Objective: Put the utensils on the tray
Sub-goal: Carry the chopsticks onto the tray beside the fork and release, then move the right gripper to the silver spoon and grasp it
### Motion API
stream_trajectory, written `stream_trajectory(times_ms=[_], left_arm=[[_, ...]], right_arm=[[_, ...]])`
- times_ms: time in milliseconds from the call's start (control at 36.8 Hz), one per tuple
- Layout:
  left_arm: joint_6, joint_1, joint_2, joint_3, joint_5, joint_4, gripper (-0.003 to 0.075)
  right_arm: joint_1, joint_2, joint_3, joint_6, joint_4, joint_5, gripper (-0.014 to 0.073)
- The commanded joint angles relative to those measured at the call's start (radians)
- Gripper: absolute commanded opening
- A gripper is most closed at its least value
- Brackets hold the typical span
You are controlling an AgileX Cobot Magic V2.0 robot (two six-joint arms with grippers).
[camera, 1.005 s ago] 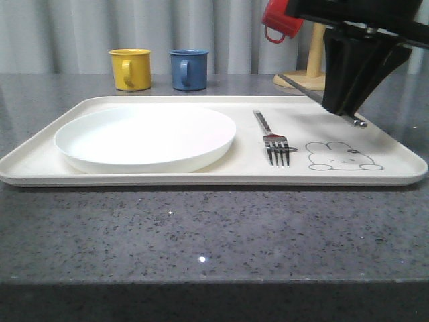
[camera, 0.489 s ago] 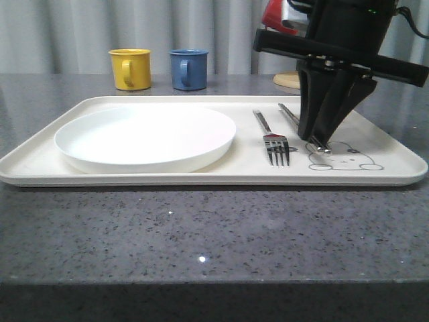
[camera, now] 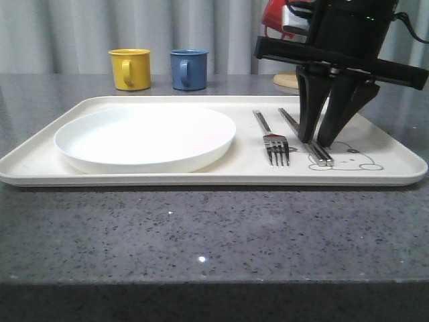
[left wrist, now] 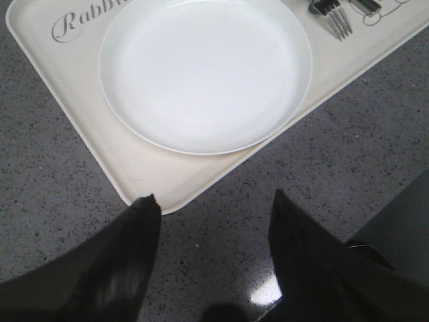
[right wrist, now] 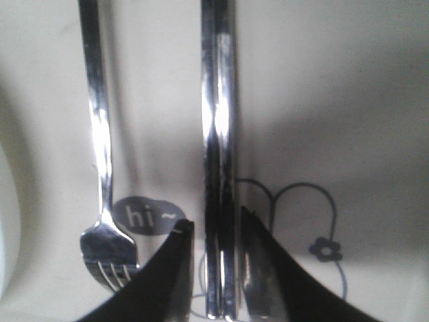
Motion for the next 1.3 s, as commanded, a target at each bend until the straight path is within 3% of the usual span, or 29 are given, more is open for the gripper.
stream_trajectory(times_ms=[0,163,299,489,815,1277], left_arm=[[-0.01,-0.008,-0.005,-0.025,-0.061,-0.01,0.0369],[-0.01,-0.008,-0.005,-0.025,-0.061,-0.01,0.0369],[-0.01,-0.008,-0.005,-0.025,-0.061,-0.01,0.0369],[-0.01,-0.008,-0.005,-0.025,-0.061,-0.01,0.0369],[-0.01,-0.008,-0.005,-0.025,-0.061,-0.01,0.0369],[-0.01,-0.008,-0.005,-0.025,-0.061,-0.01,0.0369]], right_arm=[[0.0,-0.054,-0.036,-0.017,-0.005,-0.017,0.0218],[0.0,-0.113,-0.044,-0.136,-0.048,-0.007,0.0218],[-0.024,-0.186,-0.044,-0.157,-0.181,0.038,0.0218],[-0.145,-0.251,-0.041,-0.178,-0.321,0.118,0.0218],[-0.376,-0.214,-0.04,-0.277,-0.31,0.1,0.0218],[-0.462,-0.11,-0.04,-0.306,-0.319,0.01,0.0218]])
